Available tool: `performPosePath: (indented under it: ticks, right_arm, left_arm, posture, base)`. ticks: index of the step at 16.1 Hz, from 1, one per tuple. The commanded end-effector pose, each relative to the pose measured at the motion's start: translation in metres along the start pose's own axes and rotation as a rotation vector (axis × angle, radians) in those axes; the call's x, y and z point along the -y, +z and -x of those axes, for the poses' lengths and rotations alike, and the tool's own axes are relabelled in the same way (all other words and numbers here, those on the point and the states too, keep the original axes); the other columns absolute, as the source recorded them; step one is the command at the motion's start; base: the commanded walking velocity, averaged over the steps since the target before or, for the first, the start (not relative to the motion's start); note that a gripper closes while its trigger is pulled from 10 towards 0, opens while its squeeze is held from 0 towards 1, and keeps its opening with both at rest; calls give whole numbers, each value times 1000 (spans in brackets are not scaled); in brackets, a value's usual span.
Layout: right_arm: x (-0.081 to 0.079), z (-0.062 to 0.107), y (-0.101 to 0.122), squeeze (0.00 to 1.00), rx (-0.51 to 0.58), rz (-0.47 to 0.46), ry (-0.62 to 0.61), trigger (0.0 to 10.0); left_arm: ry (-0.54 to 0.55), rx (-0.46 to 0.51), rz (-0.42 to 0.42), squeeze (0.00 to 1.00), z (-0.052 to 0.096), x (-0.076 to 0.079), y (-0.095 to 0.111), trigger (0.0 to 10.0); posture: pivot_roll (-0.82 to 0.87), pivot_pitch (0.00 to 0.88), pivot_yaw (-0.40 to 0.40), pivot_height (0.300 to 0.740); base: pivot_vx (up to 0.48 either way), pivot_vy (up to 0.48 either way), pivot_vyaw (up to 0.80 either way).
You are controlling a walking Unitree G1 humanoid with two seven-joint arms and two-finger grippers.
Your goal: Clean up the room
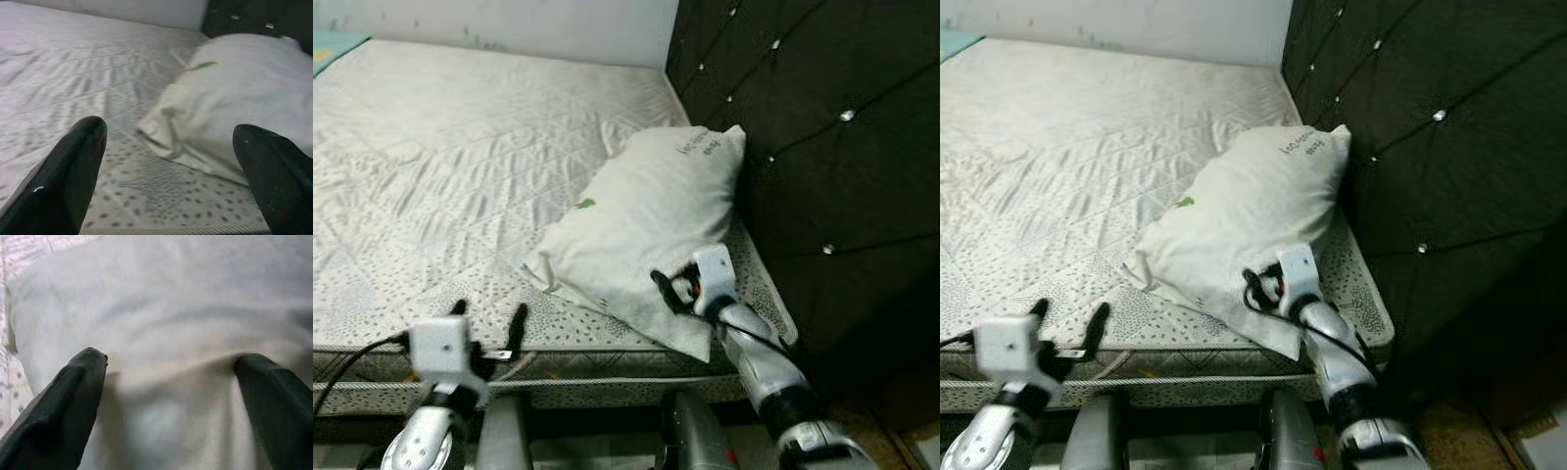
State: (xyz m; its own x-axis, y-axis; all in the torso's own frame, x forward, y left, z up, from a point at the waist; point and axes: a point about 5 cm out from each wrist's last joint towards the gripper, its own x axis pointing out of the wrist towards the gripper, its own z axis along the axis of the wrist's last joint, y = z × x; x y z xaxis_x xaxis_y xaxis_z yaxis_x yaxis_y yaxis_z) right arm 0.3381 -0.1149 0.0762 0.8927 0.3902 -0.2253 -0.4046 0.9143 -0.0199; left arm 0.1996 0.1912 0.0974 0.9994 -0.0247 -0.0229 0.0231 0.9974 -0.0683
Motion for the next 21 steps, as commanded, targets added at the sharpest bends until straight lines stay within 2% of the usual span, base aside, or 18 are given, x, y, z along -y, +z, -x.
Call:
performPosePath:
  ticks: [1, 2, 3, 4, 5, 6, 9, 11, 15, 18, 19, 20, 21]
  right_arm:
    - [3, -4, 2, 0, -36, 8, 0, 10000]
    - [9, -6, 2, 0, -70, -54, -62, 10000]
    - [12, -7, -1, 0, -108, -66, -106, 10000]
    - [16, -6, -8, 0, -191, -36, -154, 10000]
    - [16, -6, -10, 0, -220, -17, -170, 10000]
    - [18, -6, -9, 0, -222, 26, -202, 10000]
    - [33, -2, -5, 0, -182, -8, -336, 10000]
    - [49, 8, -5, 0, -153, -3, -434, 10000]
    - [63, 28, -23, 0, -218, -15, -505, 10000]
    - [57, 39, -37, 0, -284, -48, -499, 10000]
    - [37, 45, -50, 0, -365, -150, -413, 10000]
    - [26, 45, -51, 0, -383, -207, -363, 10000]
    - [17, 42, -49, 0, -381, -248, -310, 6549]
  left_arm:
    - [51, 19, 11, 0, 1, -4, 5, 10000]
    - [51, 18, 9, 0, 0, -5, 5, 10000]
    - [45, 19, 5, 0, -1, -4, 5, 10000]
    - [26, 25, -2, 0, -4, -3, 8, 10000]
    - [14, 31, -8, 0, -6, -2, 10, 10000]
    - [17, 32, -8, 0, -6, -3, 11, 10000]
    - [15, 32, -10, 0, -6, -4, 12, 10000]
    - [19, 27, -3, 0, -3, -2, 11, 10000]
    - [21, 17, 7, 0, 0, 1, 9, 10000]
    - [18, 9, 5, 0, 1, 0, 8, 10000]
    - [11, 1, 6, 0, 0, 0, 8, 10000]
    - [6, -3, 10, 0, -1, 1, 7, 10000]
    - [-1, -5, 14, 0, -2, 3, 7, 10000]
  posture:
    - [114, 68, -123, 561]
    - [111, 68, -120, 561]
    - [111, 69, -118, 561]
    - [112, 67, -115, 561]
    - [110, 64, -109, 561]
    - [109, 63, -106, 561]
    - [110, 65, -102, 561]
    - [108, 71, -102, 561]
    - [103, 80, -101, 561]
    - [96, 85, -97, 561]
    - [91, 87, -94, 561]
    - [87, 87, -90, 561]
    - [84, 86, -87, 561]
  base:
    - [0, 0, 0]
    - [0, 0, 0]
    - [0, 0, 0]
    - [0, 0, 0]
    - [0, 0, 0]
    - [0, 0, 0]
    - [0, 0, 0]
    - [0, 0, 0]
    - [0, 0, 0]
    - [0, 0, 0]
    - [0, 0, 0]
    - [0, 0, 0]
    - [0, 0, 0]
